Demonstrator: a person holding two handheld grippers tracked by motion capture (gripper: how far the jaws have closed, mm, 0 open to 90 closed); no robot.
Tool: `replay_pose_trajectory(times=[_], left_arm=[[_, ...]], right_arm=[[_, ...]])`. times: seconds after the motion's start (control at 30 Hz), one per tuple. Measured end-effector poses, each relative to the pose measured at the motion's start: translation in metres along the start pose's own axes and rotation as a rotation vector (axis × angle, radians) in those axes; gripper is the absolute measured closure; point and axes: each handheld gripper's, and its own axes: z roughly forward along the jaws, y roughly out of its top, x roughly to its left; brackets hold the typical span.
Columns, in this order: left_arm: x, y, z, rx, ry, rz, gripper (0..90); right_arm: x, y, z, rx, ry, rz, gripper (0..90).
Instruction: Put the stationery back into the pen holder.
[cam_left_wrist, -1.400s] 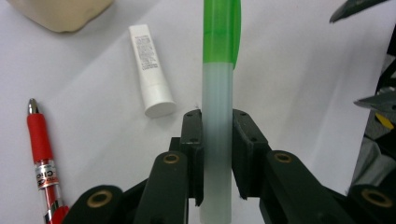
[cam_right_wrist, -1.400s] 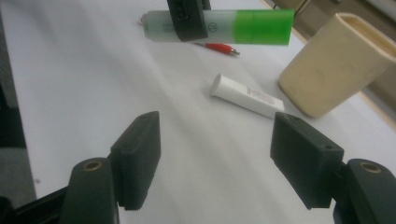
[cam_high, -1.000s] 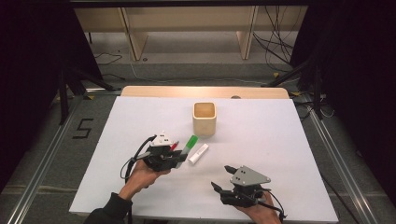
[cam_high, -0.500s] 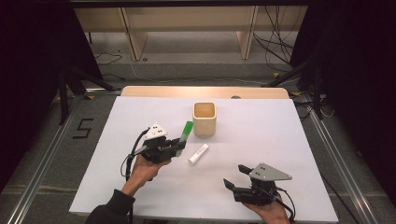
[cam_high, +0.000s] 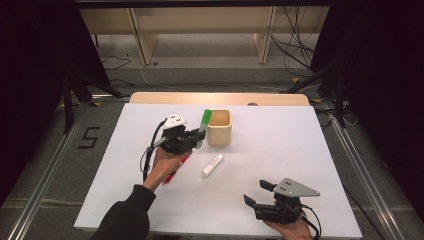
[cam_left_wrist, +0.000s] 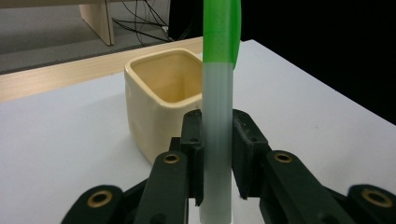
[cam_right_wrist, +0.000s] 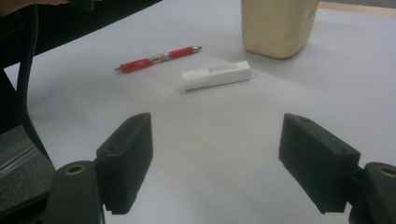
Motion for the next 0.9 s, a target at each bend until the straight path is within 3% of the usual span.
replay_pose_trajectory(times=[0.53, 0.9], left_arm=[[-0.002, 0.032, 0.030, -0.021, 0.037, 0.031, 76.2], [0.004, 0.042, 0.054, -0.023, 0.056, 0.010, 76.2]], right_arm=[[-0.001, 0.000, -0.001, -0.011, 0.013, 0.013, 25.0], [0.000, 0.000, 0.000, -0.009, 0.024, 0.005, 24.4]])
